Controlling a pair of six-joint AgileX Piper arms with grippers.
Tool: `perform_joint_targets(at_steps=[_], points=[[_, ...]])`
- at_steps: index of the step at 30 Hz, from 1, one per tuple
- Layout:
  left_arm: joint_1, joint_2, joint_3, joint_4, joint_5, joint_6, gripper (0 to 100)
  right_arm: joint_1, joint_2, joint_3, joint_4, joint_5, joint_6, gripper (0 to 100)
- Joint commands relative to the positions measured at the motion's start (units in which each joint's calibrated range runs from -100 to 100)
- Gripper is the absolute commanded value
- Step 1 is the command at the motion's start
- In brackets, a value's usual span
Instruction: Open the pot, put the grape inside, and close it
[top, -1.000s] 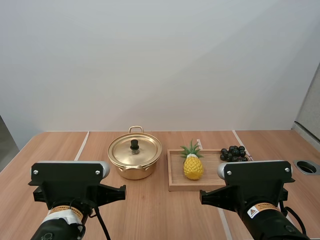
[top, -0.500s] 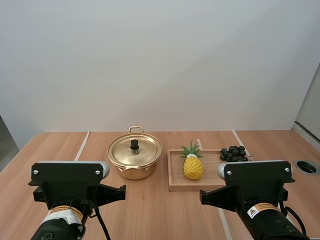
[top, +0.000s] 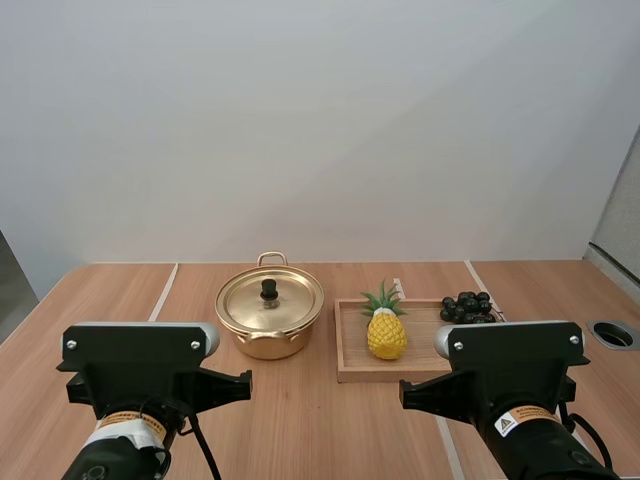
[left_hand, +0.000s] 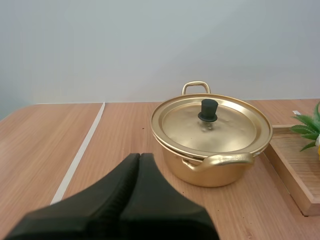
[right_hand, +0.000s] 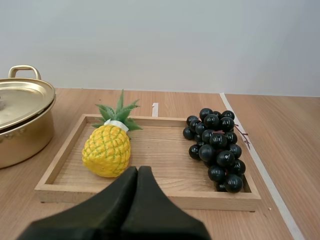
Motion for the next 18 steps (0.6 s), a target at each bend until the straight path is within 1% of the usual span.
perform_joint_targets(at_steps=[1, 12, 18], points=[[0.03, -0.32, 0.08, -0.91, -1.34, -0.71, 0, -0.20, -0.32, 0.12, 0.18, -1.09, -0.08, 0], [0.03, -0.32, 0.08, -0.91, -1.34, -0.71, 0, -0.20, -0.32, 0.12, 0.18, -1.09, -0.08, 0], [0.03, -0.32, 0.08, -0.91, -1.34, -0.71, 0, -0.20, -0.32, 0.12, -0.92, -1.10, -0.08, 0]])
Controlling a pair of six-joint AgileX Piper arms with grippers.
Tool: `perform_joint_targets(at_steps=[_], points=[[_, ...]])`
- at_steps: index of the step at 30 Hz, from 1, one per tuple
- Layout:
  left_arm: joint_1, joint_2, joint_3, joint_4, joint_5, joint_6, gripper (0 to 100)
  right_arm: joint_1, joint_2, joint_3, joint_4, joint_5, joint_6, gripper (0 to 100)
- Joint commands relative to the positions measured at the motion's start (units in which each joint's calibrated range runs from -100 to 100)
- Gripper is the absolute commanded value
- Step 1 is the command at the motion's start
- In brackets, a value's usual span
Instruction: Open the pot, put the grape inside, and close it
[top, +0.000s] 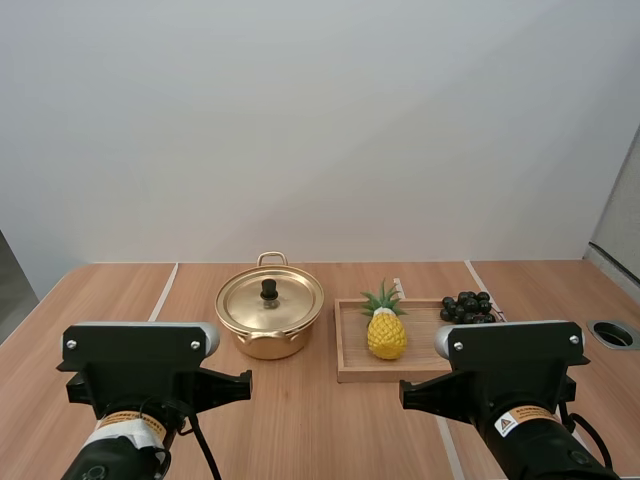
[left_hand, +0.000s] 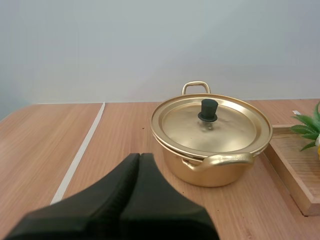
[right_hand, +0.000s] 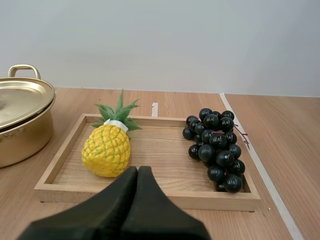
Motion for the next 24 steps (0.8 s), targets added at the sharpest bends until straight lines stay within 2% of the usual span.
perform_joint_targets(at_steps=[1, 6, 9, 14, 20, 22, 24], points=[[0.03, -0.32, 0.08, -0.91, -1.54, -0.71, 0, -0.20, -0.32, 0.12, -0.52, -1.10, -0.08, 0], [0.03, -0.32, 0.08, 0.31, -4.15, -0.60, 0, -0.20, -0.32, 0.12, -0.51, -1.38, -0.08, 0], [0.03, -0.32, 0.08, 1.99, -9.71, -0.60, 0, -0.20, -0.32, 0.12, -1.03, -8.23, -1.33, 0], [0.03, -0.32, 0.08, 9.39, -39.29, 2.83, 0, -0.20, -0.32, 0.12, -8.99, -42.73, -8.57, 0], [0.03, -0.32, 0.08, 10.45, -74.74, 13.95, 0, -0.20, -0.32, 0.12, -9.40, -87.29, -9.38, 0], [0.03, -0.32, 0.08, 8.55, -82.00, 15.85, 0, -0.20, -0.32, 0.07, -9.26, -92.25, -9.38, 0], [0.03, -0.32, -2.40, 2.38, -81.68, 16.08, 0, -0.20, -0.32, -4.96, -7.94, -82.03, -9.47, 0]])
